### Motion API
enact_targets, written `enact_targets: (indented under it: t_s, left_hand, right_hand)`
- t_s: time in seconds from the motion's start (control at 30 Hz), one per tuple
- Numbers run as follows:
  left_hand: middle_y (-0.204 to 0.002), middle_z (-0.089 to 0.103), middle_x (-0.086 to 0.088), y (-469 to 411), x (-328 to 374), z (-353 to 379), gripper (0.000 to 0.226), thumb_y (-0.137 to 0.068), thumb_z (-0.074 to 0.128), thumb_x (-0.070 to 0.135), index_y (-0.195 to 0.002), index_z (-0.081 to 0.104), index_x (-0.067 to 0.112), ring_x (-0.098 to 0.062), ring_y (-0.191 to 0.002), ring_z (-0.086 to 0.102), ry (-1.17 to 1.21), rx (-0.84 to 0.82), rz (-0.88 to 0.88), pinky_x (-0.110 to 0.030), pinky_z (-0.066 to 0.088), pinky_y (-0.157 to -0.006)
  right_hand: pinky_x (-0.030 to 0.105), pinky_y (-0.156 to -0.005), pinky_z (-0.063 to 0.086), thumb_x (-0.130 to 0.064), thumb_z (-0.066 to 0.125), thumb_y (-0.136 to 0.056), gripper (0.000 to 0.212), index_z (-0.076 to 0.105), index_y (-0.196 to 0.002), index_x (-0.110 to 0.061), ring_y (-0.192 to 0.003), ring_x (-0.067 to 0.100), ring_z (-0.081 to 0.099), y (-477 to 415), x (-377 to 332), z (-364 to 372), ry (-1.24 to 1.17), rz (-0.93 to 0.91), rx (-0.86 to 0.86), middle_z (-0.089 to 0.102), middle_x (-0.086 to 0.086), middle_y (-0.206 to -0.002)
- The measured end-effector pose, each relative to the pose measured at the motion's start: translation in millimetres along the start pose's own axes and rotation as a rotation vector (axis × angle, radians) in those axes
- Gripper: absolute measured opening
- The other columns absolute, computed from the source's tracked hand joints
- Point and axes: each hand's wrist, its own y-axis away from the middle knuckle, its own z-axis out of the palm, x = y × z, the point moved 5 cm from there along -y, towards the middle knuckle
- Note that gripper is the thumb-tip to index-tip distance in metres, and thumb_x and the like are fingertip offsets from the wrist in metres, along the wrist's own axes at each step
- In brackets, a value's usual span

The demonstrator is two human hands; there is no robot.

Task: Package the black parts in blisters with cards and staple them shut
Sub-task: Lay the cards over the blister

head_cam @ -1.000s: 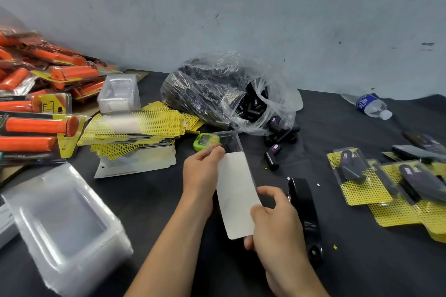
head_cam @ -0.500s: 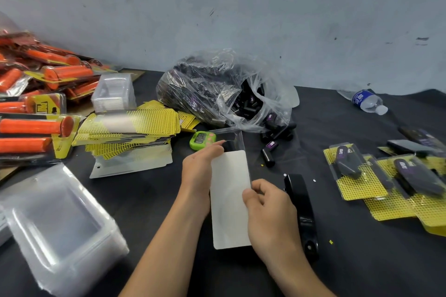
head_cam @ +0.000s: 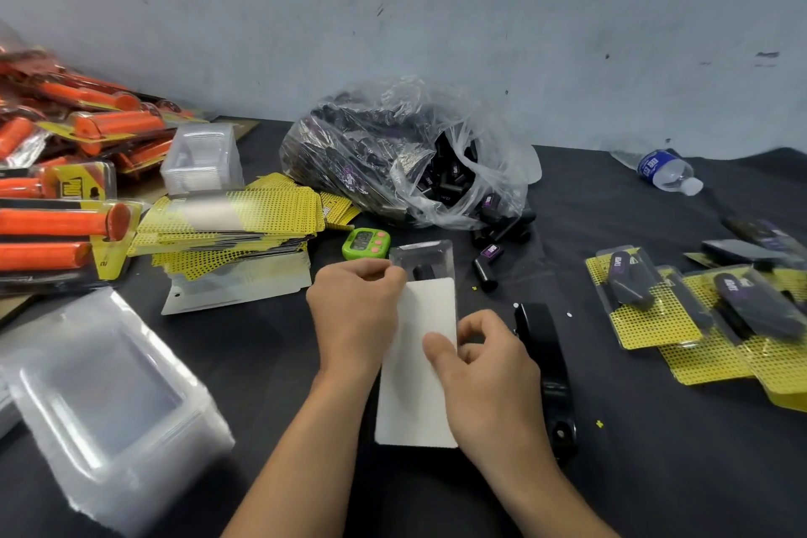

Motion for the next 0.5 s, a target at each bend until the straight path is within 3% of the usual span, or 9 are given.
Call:
enact_targets:
  t_s: [0.13, 0.3, 0.33, 0.43, 0.5]
  left_hand:
    - [-0.058, 0.065, 0.020, 4.3, 2.2, 6.3, 0.015, -0.085, 0.069, 0.019, -0.077, 0.082, 0.021, 0.011, -0.070, 0.063, -0.170, -0.064, 0.138, -0.005, 0.043, -0.051]
    - [-0.053, 0.061, 0.032, -4.3, -3.5, 6.6, 0.013, -0.087, 0.072, 0.018, -0.082, 0.083, 0.022, 0.018, -0.065, 0.061, -0.137, -0.129, 0.073, -0.001, 0.041, -0.052]
    - [-0.057, 0.064, 0.032, -7.1, -5.8, 5.6, 0.010, -0.086, 0.074, 0.019, -0.084, 0.084, 0.023, 0.015, -0.064, 0.063, -0.104, -0.137, 0.032, -0.004, 0.046, -0.055]
    - [-0.066, 0.074, 0.016, -11.1, -11.5, 2.4, 0.010, -0.083, 0.079, 0.016, -0.081, 0.083, 0.024, -0.005, -0.059, 0.071, 0.017, -0.158, -0.101, -0.029, 0.062, -0.060]
    - [-0.066, 0.074, 0.014, -9.7, -11.3, 1.6, 0.016, -0.083, 0.077, 0.015, -0.075, 0.080, 0.029, -0.010, -0.058, 0.072, 0.006, -0.150, -0.088, -0.031, 0.063, -0.056]
  right_hand:
    - [0.014, -0.054, 0.041, -0.022, 0.072, -0.089, 0.026, 0.047, -0.094, -0.030, -0.054, 0.005, 0.056, -0.5, 2.0, 0.6, -0.013, 0.009, 0.009, 0.064, -0.009, -0.056]
    - [0.014, -0.053, 0.040, -0.018, 0.062, -0.098, 0.019, 0.051, -0.101, -0.033, -0.054, 0.006, 0.052, -4.2, 6.6, 1.4, -0.012, 0.018, 0.007, 0.058, -0.007, -0.058]
    - [0.015, -0.052, 0.040, -0.017, 0.061, -0.099, 0.018, 0.051, -0.101, -0.032, -0.056, 0.006, 0.052, -4.7, 7.4, 1.5, -0.014, 0.021, 0.007, 0.059, -0.007, -0.062]
    - [0.016, -0.050, 0.040, -0.016, 0.058, -0.101, 0.016, 0.052, -0.100, -0.031, -0.062, 0.010, 0.055, -5.2, 8.8, 2.5, -0.023, 0.031, 0.002, 0.064, -0.004, -0.070]
    - [0.014, -0.052, 0.042, -0.016, 0.057, -0.101, 0.015, 0.052, -0.099, -0.030, -0.063, 0.010, 0.057, -5.0, 8.8, 2.5, -0.021, 0.027, 0.007, 0.066, -0.002, -0.071]
